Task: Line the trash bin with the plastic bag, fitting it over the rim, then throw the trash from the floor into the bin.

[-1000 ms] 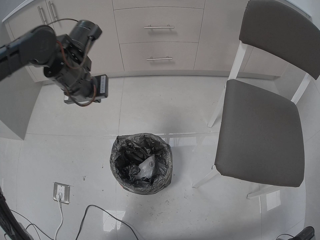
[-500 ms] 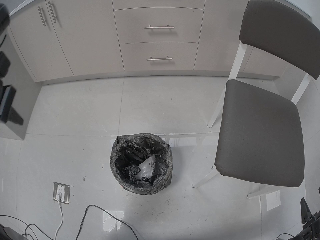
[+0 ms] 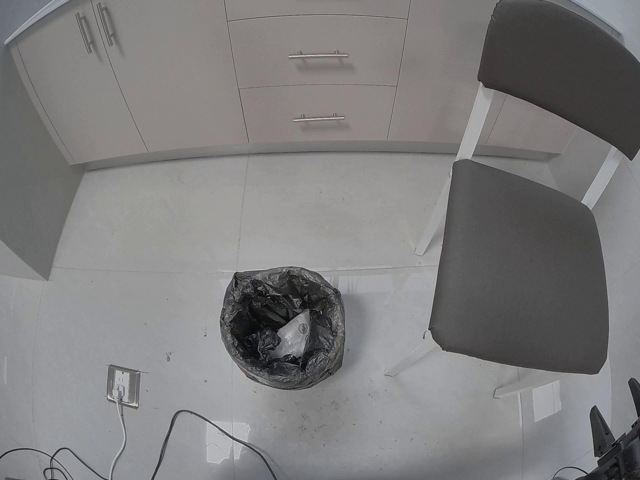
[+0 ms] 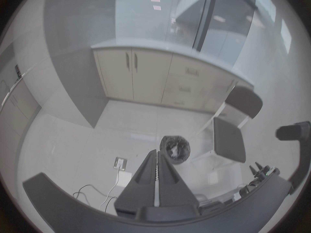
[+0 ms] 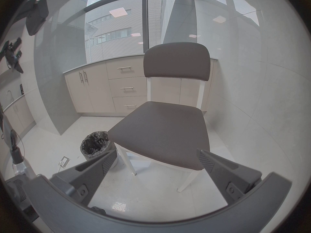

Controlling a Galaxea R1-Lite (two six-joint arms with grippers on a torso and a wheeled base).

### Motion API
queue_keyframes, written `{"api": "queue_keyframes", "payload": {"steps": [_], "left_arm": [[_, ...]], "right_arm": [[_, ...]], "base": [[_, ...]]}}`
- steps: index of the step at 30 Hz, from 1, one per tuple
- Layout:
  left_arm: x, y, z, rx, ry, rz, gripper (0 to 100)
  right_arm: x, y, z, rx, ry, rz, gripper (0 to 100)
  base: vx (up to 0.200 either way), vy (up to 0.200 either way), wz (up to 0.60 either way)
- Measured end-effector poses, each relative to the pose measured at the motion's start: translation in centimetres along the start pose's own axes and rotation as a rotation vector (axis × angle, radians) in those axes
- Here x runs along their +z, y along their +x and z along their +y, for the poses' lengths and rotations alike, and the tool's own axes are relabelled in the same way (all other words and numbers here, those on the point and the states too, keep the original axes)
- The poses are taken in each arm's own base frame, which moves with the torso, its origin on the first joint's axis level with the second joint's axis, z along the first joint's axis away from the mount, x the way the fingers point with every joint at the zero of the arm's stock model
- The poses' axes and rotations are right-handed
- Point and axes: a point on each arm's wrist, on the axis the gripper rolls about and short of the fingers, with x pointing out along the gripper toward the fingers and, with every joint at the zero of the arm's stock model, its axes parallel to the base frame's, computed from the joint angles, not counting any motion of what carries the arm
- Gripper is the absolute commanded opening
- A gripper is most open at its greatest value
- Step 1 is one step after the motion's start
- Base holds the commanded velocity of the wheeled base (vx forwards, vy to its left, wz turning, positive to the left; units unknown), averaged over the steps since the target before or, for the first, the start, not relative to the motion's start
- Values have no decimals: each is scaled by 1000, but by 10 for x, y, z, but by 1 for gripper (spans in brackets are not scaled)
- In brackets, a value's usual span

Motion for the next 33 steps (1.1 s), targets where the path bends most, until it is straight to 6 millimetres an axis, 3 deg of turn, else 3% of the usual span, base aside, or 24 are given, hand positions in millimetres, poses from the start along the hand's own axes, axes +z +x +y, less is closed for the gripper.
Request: {"api": "queue_keyframes", "payload": {"steps": [3,6,13,19,33], "left_arm": [[-28,-33,8,-17,-36,-129,0],[-54,-49,10,-19,-58,-223,0],[-100,-43,4,38,-66,-341,0],[-129,-11,1,94,-67,-362,0],[-177,98,8,162,55,-422,0]], "right_arm": [[-1,0,0,1,-5,0,100],[-1,1,0,-4,-3,2,100],[-3,1,0,-12,2,7,100],[-4,1,0,-17,4,10,100],[-3,1,0,-23,10,3,100]], "base": [[0,0,0],[0,0,0],[0,0,0],[0,0,0],[0,0,0]]}}
